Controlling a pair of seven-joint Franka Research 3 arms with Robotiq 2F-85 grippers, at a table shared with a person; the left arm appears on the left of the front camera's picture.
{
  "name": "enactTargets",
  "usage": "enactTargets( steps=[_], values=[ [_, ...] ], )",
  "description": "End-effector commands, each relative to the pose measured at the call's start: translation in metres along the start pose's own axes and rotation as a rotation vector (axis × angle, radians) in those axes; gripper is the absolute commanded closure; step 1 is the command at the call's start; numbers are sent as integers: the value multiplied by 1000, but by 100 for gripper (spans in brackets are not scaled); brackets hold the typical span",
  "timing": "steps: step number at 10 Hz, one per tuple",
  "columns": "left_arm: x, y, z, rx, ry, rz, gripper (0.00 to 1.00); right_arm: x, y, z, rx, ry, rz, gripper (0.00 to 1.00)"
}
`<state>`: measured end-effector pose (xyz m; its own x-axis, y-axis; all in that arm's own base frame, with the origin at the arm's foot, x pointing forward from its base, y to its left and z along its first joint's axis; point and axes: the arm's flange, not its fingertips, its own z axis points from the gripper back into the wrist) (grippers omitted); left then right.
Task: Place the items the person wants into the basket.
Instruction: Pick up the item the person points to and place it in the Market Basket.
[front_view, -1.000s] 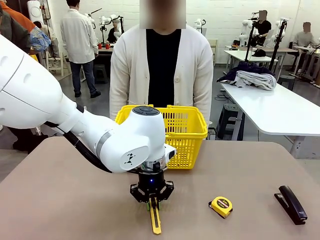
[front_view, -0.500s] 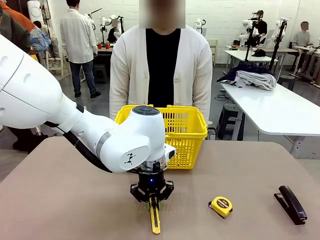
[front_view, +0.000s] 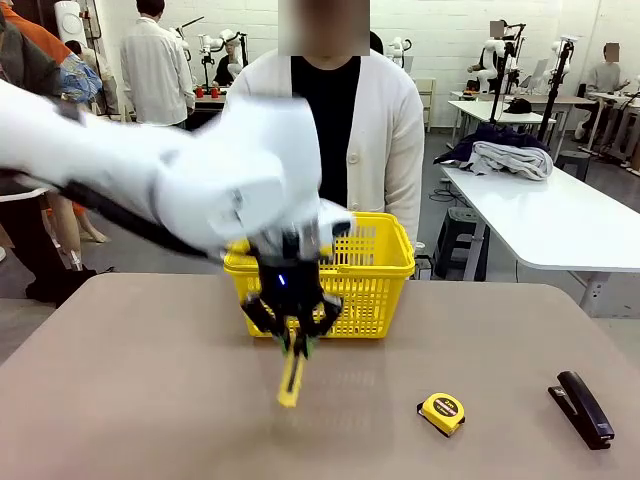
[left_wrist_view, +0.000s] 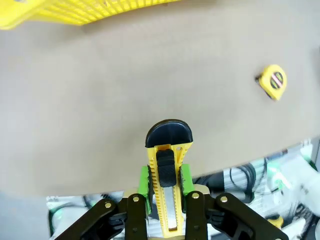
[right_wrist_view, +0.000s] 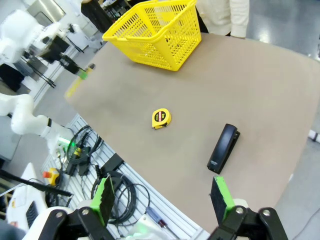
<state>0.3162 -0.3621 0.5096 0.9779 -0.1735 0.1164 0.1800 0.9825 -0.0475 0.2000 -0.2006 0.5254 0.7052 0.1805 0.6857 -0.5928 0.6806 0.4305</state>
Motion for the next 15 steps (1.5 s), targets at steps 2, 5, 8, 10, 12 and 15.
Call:
enactTargets(
  steps=[2, 5, 8, 10, 12, 15],
  values=[
    [-8, 24, 67, -51, 0, -84, 100, 0, -1, -1, 19, -23, 10, 0],
    [-16, 28, 82, -43, 0, -82, 100, 0, -1, -1, 19, -23, 10, 0],
    [-15, 26, 90, -33, -21, -75, 100, 0, -1, -1, 19, -23, 10, 0],
    [-15, 26, 90, -33, -21, -75, 100, 0, -1, -1, 19, -23, 10, 0],
    [-15, 25, 88, -25, -22, -73, 72, 0, -1, -1, 19, -23, 10, 0],
    [67, 33, 123, -22, -103, -610, 72, 0, -1, -1, 19, -23, 10, 0]
  ],
)
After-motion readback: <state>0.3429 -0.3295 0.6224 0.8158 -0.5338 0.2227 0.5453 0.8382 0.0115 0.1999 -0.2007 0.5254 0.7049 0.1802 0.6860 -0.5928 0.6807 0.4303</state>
